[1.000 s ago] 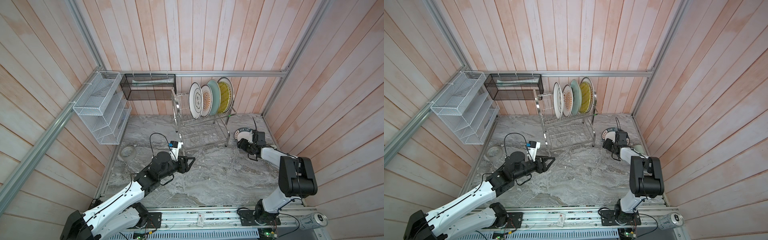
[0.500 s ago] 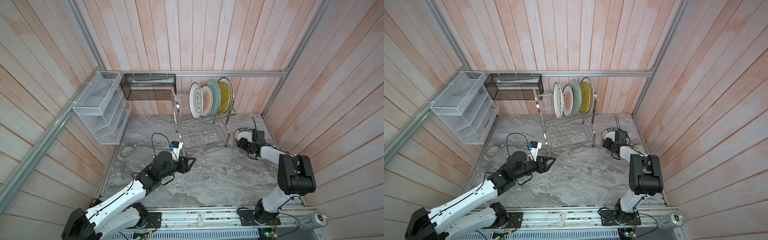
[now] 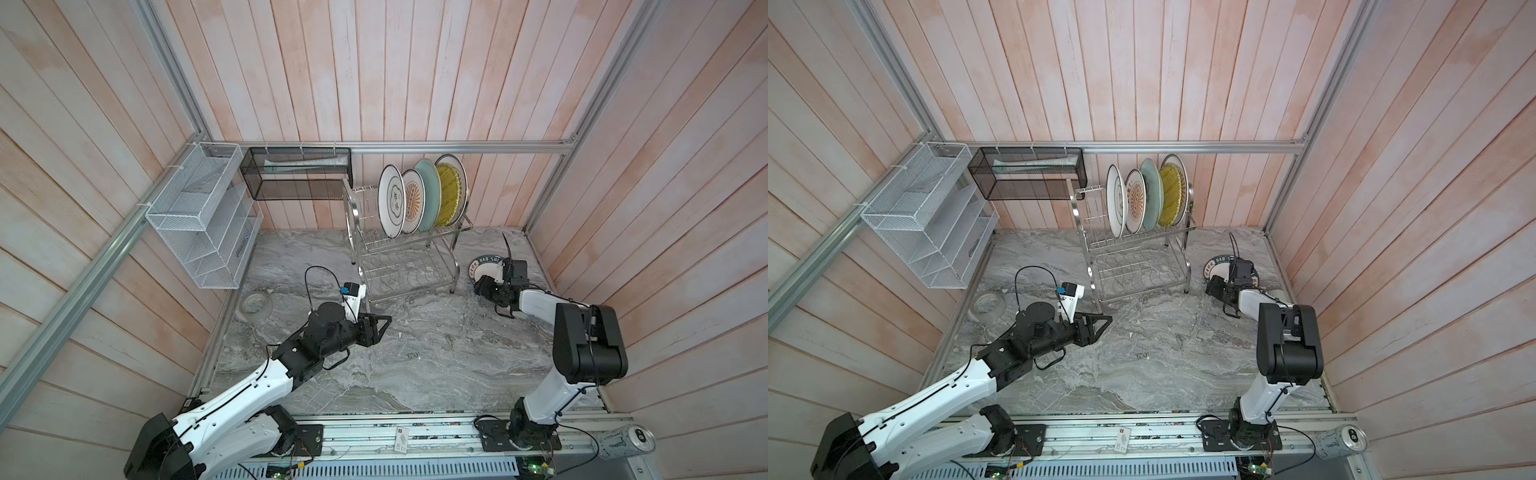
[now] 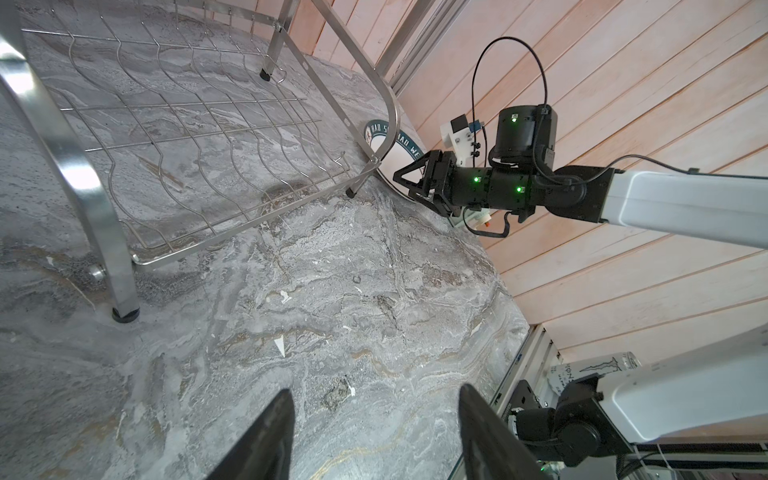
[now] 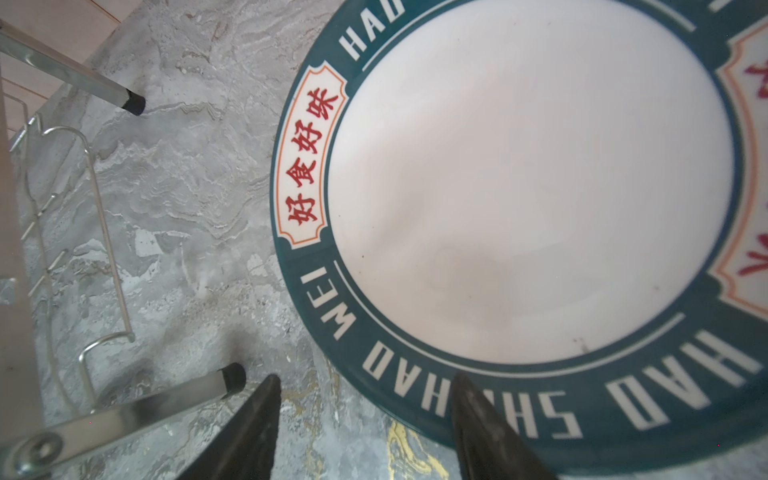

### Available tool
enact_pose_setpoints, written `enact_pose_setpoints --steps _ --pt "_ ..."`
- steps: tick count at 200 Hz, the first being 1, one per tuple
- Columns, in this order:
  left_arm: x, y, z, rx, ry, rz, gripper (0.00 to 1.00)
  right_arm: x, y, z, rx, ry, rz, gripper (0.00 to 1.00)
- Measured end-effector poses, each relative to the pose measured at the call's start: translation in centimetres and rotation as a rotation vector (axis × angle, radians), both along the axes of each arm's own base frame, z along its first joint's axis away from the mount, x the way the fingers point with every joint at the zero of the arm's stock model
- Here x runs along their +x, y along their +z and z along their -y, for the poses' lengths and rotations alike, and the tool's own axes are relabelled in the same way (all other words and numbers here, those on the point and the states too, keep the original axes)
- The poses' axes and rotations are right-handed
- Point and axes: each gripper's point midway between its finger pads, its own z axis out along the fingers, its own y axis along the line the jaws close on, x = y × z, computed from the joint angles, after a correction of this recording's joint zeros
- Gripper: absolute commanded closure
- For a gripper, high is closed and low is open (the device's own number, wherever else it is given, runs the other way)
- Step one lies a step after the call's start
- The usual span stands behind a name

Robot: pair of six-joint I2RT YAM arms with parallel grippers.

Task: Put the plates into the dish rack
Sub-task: 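Lower the right gripper onto the plate rim and drag it toward the table centre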

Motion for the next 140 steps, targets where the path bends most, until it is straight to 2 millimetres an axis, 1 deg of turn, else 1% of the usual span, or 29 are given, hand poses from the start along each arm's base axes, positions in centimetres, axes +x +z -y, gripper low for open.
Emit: enact_pose_setpoints --steps 91,116,140 --pt "0.1 -0.2 0.1 0.004 -0.001 -0.005 0.36 -0.2 -0.1 0.0 -0.009 0.011 0.0 0.34" --pt "0.1 -0.2 0.1 0.004 -0.001 -0.005 0.36 -0.8 -0.2 0.0 -0.01 0.013 -0.003 0.34" --pt "0.0 -0.2 0.1 0.003 -0.003 -0.006 0.36 -1.8 -0.4 -0.1 -0.012 0.016 -0.012 0.34"
